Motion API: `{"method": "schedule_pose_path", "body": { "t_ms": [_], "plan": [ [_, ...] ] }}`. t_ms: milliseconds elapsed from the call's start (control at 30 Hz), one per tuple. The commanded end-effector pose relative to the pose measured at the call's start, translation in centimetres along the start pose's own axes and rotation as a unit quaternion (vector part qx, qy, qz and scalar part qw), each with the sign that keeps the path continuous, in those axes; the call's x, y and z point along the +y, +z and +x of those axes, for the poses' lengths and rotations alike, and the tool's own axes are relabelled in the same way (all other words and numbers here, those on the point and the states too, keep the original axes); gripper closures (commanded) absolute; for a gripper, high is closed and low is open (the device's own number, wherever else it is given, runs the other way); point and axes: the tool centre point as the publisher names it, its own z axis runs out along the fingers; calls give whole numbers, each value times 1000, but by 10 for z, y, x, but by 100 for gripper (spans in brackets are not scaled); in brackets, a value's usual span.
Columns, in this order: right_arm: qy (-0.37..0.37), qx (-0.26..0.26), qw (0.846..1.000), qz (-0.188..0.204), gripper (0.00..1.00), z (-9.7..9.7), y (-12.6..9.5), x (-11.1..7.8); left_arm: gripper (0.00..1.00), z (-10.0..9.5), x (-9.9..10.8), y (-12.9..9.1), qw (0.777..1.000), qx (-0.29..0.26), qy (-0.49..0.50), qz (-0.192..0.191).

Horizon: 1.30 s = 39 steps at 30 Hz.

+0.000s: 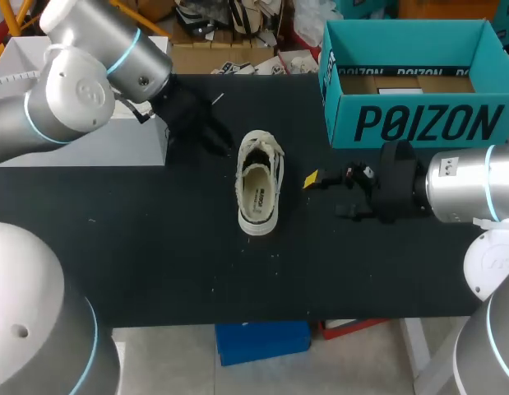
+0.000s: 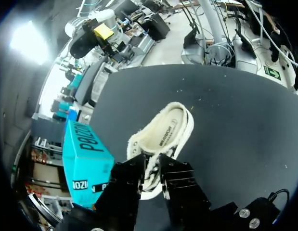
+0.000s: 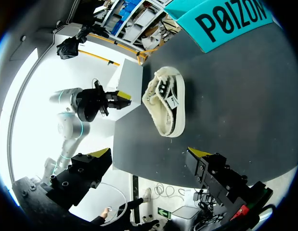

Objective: Take the shoe out of the shoebox, open the shoe tongue, remove and reinsert the insole, then place the shoe into the shoebox

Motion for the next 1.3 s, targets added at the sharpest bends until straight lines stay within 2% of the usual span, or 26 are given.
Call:
{"method": "schedule_pose_path", "body": {
  "t_ms": [33,467,567,633,800,867,1133,1300],
  "plan": [
    [0,-1,1000,1,0,0,0,0,0,12,-11,-30,999,37,-12,-6],
    [0,-1,1000,1,0,0,0,0,0,12,-11,-30,999,37,-12,-6],
    [0,-1,1000,1,0,0,0,0,0,17,-5,-25,992,7,-125,-14],
    [0,-1,1000,1,0,0,0,0,0,19,-4,-25,980,-10,-198,-6],
    [0,-1,1000,1,0,0,0,0,0,26,-3,-31,937,-31,-347,-16],
    [0,-1,1000,1,0,0,0,0,0,31,-3,-35,914,-35,-403,-15],
    [0,-1,1000,1,0,0,0,0,0,54,-9,-55,857,-55,-512,-17],
    [0,-1,1000,1,0,0,0,0,0,69,-12,-64,835,-80,-544,-20]
  ]
}}
